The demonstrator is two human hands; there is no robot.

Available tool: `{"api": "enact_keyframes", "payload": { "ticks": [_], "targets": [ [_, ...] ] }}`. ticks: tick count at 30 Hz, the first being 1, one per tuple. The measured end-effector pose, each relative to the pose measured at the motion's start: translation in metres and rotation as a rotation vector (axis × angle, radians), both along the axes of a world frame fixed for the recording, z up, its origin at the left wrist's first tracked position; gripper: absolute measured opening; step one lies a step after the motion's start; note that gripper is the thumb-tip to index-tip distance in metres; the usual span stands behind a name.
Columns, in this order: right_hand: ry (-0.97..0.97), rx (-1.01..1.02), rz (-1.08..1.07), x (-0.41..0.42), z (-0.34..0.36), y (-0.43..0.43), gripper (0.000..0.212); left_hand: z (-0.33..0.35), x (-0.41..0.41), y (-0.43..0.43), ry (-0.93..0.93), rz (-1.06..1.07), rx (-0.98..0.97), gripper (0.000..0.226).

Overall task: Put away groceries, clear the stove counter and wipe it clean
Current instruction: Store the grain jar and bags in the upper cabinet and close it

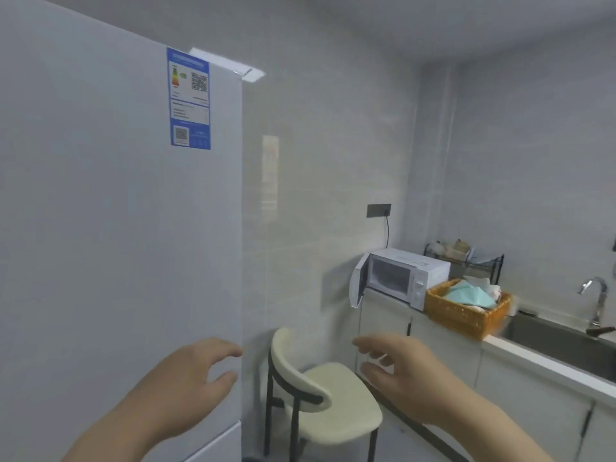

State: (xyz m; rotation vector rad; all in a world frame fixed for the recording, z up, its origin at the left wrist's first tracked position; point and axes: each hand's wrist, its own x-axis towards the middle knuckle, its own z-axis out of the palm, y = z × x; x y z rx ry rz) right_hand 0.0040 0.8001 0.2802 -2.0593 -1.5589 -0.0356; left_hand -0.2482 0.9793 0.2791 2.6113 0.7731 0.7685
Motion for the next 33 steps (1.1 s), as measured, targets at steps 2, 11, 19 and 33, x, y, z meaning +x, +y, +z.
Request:
{"api": "enact_keyframes", "payload": {
  "ticks": [2,11,19,33],
  "targets": [
    [0.047,-0.028,-0.072,0.028,-0.013,-0.043,0.035,-0.008,0.038,-0.026,0.078,-0.063,-0.010,0.022],
    [0.224,-0.020,-0.517,0.104,-0.076,-0.263,0.037,-0.061,0.189,-0.141,0.088,-0.363,-0.195,0.024],
    [0.302,0.034,-0.886,0.111,-0.081,-0.396,0.040,-0.073,0.317,-0.239,0.153,-0.689,-0.217,0.028],
    [0.351,0.168,-1.425,0.109,-0.089,-0.461,0.035,-0.083,0.492,-0.341,0.296,-1.218,-0.263,0.023]
  ]
}}
